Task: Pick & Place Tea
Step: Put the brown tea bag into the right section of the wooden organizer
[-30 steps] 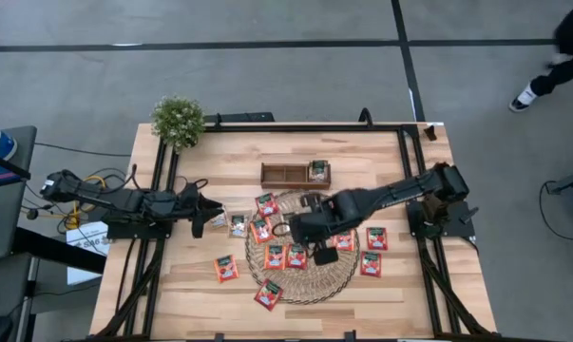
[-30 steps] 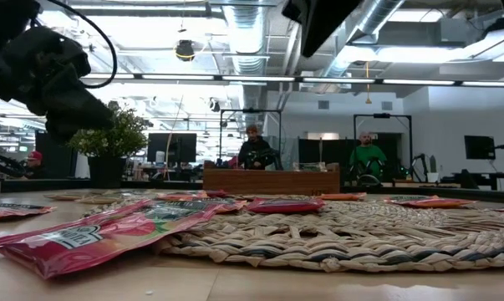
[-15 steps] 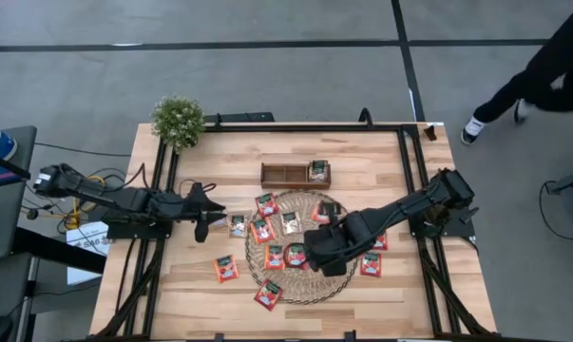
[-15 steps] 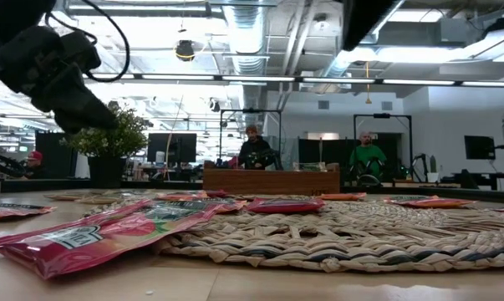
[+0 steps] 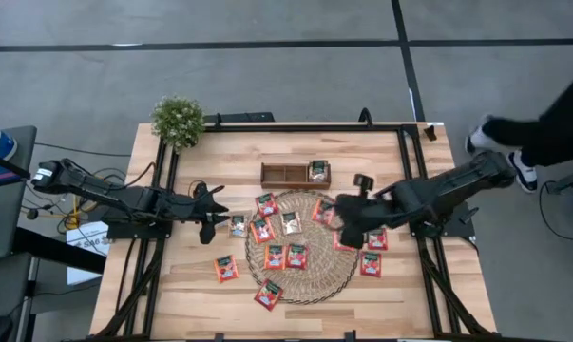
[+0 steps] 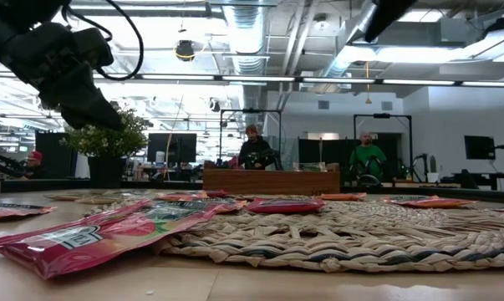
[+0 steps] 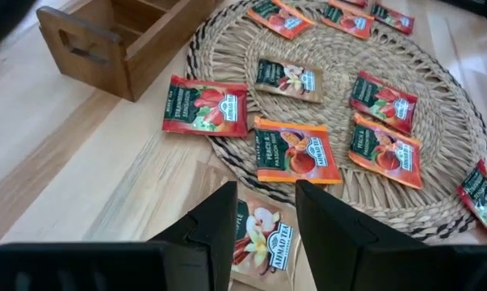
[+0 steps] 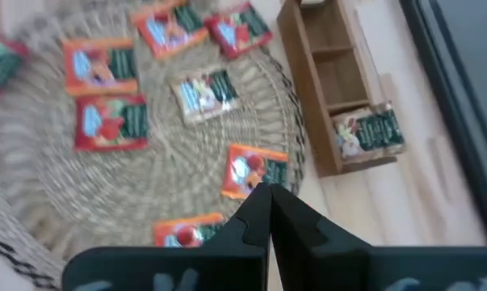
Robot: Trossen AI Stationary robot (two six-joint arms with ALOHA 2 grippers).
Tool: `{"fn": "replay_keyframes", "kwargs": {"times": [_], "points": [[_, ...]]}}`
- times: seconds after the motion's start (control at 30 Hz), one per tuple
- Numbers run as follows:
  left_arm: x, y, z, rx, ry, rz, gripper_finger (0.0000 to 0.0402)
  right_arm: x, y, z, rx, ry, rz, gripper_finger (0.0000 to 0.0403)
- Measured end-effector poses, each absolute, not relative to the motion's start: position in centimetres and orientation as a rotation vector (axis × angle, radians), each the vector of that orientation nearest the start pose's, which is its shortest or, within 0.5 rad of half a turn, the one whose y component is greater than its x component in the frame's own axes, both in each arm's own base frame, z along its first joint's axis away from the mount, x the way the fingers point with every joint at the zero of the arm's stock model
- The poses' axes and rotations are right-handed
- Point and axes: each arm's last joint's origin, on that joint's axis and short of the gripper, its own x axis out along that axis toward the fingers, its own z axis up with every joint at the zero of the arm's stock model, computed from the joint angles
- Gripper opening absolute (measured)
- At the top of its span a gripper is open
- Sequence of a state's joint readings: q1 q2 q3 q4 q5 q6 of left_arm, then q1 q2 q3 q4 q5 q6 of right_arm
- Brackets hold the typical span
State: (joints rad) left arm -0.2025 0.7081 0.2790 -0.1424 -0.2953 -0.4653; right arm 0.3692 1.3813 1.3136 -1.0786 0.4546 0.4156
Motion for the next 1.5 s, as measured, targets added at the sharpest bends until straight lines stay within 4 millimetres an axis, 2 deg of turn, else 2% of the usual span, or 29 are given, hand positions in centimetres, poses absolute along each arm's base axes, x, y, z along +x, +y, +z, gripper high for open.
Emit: {"fn": "replay_keyframes", "kwargs": {"times": [0.13,0.3,0.43,0.63,0.87,1.03,1.5], "points": [[14.9,-2.2,17.9,-0.307,0.577,0.22,0.0119,21.8,6.6,31.2,-0.002,0.896,-0.292,0.0],[15.4,-2.2,18.4,-0.314,0.729,0.312,0.0119,19.0,4.6,29.7,0.093,0.767,-0.32,0.0],[16.1,-2.0,18.7,-0.346,0.846,0.375,0.0119,17.5,3.3,28.5,0.167,0.627,-0.327,0.0],[17.6,-0.5,18.6,-0.413,1.04,0.447,0.0119,15.8,2.4,26.7,0.227,0.469,-0.316,0.0],[18.8,2.4,17.9,-0.429,1.246,0.455,0.0119,15.0,2.2,25.6,0.257,0.41,-0.283,0.0],[18.6,3.5,16.8,-0.485,1.395,0.406,0.0119,15.0,2.3,25.3,0.276,0.423,-0.259,0.0],[18.7,4.3,16.3,-0.496,1.418,0.434,0.0119,15.0,2.3,25.3,0.276,0.423,-0.26,0.0]]}}
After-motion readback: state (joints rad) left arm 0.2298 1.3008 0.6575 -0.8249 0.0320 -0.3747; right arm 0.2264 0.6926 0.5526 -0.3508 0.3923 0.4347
